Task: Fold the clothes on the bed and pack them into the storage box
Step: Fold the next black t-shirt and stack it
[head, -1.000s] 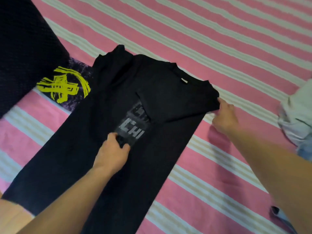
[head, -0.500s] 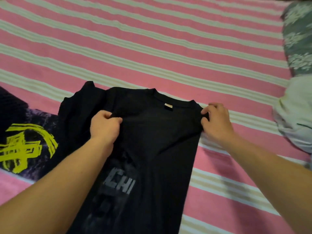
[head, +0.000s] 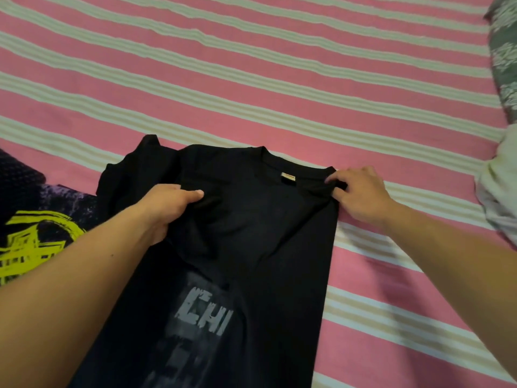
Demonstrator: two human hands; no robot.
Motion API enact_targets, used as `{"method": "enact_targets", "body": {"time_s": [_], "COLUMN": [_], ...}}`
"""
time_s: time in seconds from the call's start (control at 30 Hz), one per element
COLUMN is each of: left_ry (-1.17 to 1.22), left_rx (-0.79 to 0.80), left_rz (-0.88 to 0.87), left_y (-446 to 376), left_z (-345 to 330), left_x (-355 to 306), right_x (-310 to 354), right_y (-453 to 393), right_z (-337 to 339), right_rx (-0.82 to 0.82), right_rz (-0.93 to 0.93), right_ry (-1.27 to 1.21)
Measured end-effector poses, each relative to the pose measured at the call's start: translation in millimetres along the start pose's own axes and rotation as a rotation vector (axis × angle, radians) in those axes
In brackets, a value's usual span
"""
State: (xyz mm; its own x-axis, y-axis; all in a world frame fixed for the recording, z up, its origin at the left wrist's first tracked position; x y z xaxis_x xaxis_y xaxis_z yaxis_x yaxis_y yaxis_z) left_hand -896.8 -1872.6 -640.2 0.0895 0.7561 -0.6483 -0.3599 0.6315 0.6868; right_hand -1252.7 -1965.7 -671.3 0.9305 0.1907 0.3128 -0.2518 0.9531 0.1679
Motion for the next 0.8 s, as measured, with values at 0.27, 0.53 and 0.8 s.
{"method": "enact_targets", "body": {"time_s": [0.27,0.53,0.8], "left_ry": [-0.244,-0.489,-0.283], "left_rx": [-0.116,-0.326,-0.151], "left_rz": [-0.216,-0.448,-0.136], "left_y": [-2,7,4], "left_z": [4,8,28], "left_x": [16,10,27], "right_x": [-12,-3,81], "right_y": [-2,12,56], "right_z": [5,-16,-73], "right_rx": [0.001,-0.089,0.186], "right_rz": [-0.198,-0.249,0.336], "right_ry": [0.166,0.090,0.319]}}
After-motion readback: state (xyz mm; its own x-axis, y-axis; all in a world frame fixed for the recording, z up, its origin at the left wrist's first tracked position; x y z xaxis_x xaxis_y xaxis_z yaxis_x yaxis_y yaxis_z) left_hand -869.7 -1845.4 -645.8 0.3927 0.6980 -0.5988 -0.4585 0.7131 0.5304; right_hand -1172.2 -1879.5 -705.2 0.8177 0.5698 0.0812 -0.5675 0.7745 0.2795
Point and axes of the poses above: each hand's wrist, its own y-axis away from the middle knuckle, its own z-axis out of the back of the hand, x = y × z, the point moved 2 cm from there along -y, towards the middle knuckle, and after that the axes turned 3 degrees about z, right-handed, at the moved point
